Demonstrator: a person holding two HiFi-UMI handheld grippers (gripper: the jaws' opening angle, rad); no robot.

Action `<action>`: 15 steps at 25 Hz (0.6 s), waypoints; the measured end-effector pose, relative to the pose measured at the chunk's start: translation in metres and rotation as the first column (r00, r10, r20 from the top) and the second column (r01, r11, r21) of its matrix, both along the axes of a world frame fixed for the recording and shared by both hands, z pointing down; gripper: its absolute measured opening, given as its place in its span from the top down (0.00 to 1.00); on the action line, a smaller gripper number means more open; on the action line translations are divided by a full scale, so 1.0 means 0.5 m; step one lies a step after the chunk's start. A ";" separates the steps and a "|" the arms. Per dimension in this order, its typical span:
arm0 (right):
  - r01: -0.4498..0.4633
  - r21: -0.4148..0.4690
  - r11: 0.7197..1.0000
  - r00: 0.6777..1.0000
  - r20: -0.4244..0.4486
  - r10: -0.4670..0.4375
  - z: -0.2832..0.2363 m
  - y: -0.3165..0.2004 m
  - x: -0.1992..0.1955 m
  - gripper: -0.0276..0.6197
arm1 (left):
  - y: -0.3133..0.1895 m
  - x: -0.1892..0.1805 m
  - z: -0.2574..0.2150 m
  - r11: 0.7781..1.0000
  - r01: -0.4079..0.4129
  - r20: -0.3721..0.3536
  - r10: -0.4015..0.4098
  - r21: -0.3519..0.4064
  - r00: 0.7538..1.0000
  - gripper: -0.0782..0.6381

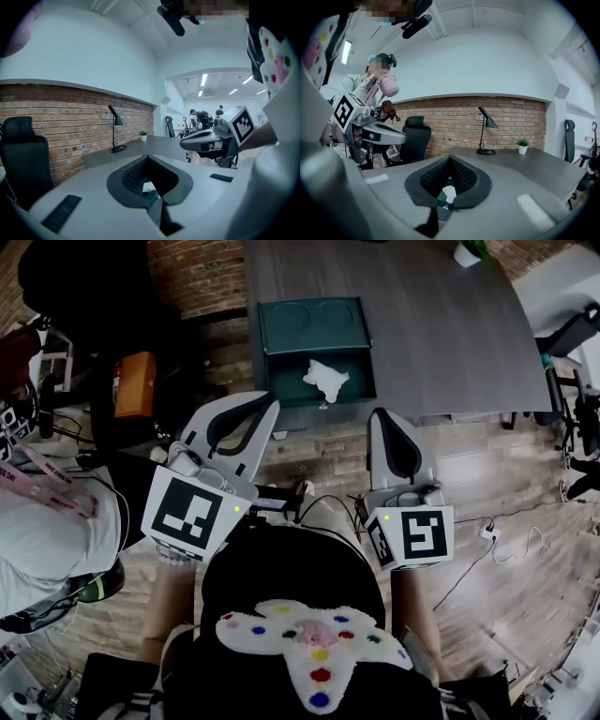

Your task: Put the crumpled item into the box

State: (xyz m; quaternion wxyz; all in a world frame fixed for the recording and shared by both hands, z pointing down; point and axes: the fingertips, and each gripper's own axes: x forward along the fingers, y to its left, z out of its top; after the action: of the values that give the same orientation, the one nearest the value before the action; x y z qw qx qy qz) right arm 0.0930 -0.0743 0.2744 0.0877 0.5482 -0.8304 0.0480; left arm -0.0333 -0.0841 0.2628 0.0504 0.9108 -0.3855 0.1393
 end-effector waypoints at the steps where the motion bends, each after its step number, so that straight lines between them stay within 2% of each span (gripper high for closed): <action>1: 0.001 -0.001 1.000 1.000 0.000 -0.001 0.000 0.000 0.000 0.94 | 0.000 0.000 0.000 1.000 -0.001 0.000 0.001 0.000 1.000 0.88; 8: 0.004 -0.003 1.000 1.000 -0.001 -0.004 0.006 0.003 -0.003 0.94 | 0.002 -0.001 0.006 1.000 0.000 -0.002 0.000 -0.003 1.000 0.88; 13: -0.008 -0.064 0.998 1.000 -0.015 0.007 0.023 0.011 -0.003 0.94 | 0.003 -0.004 0.009 1.000 0.002 -0.004 -0.002 -0.003 1.000 0.88; 15: -0.002 -0.044 0.999 1.000 -0.011 0.001 0.018 0.009 -0.005 0.94 | 0.003 -0.004 0.008 1.000 0.003 -0.005 -0.003 -0.003 1.000 0.88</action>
State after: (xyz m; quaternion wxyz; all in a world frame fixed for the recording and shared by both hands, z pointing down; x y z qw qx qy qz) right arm 0.0904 -0.0698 0.2836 0.1043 0.5470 -0.8282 0.0635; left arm -0.0355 -0.0825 0.2669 0.0530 0.9105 -0.3863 0.1373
